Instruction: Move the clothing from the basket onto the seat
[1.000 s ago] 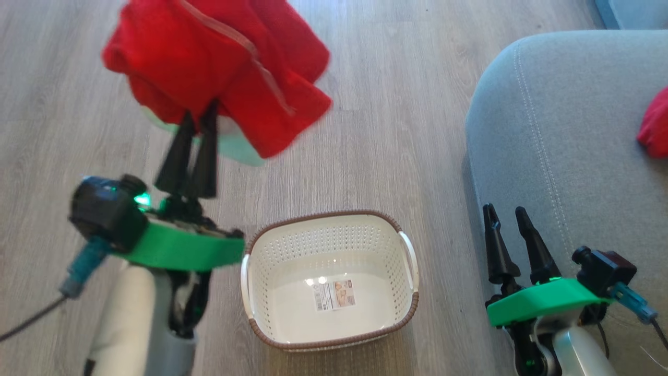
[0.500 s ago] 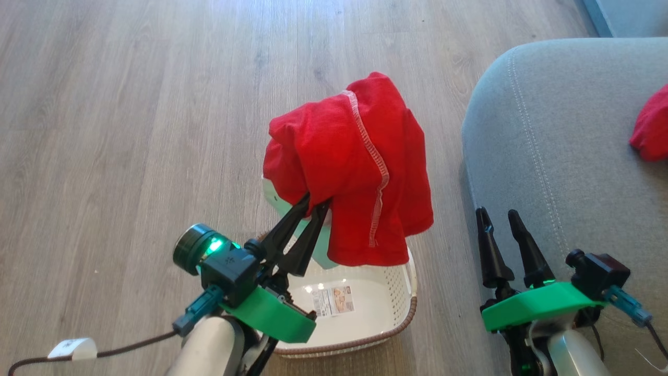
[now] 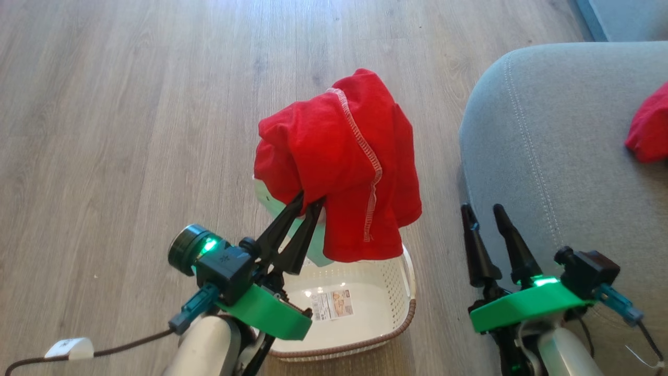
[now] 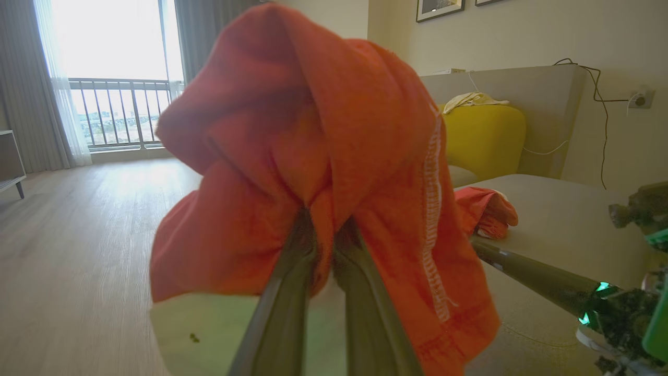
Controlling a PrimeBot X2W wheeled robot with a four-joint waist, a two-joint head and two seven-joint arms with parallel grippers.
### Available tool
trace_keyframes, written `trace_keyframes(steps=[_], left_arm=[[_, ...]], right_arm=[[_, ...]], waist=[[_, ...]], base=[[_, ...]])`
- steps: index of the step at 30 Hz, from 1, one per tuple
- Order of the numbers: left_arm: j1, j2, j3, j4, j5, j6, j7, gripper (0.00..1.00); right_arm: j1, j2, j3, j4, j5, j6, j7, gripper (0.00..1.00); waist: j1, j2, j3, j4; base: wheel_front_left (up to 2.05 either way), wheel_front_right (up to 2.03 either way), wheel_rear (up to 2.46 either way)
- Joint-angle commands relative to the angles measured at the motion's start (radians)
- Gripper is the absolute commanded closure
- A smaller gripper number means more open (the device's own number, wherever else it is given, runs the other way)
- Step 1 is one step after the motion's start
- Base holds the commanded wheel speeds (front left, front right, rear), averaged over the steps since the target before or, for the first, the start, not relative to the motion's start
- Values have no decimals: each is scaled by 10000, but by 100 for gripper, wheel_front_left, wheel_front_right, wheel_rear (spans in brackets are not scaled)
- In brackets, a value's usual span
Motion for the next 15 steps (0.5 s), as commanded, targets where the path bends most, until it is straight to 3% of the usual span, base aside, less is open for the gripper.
trace_keyframes(steps=[1,15], left_arm=[[-305,40,357,-332,-12,-6,-51,100],[-545,39,521,160,283,-13,-51,100]], right_arm=[[-138,-95,370,-491,66,-2,-65,0],[-593,-2253,3873,-2628,-789,-2,-65,0]], waist=[[1,0,1,-7],[1,0,272,-89]], base=[[0,0,0],[0,0,0]])
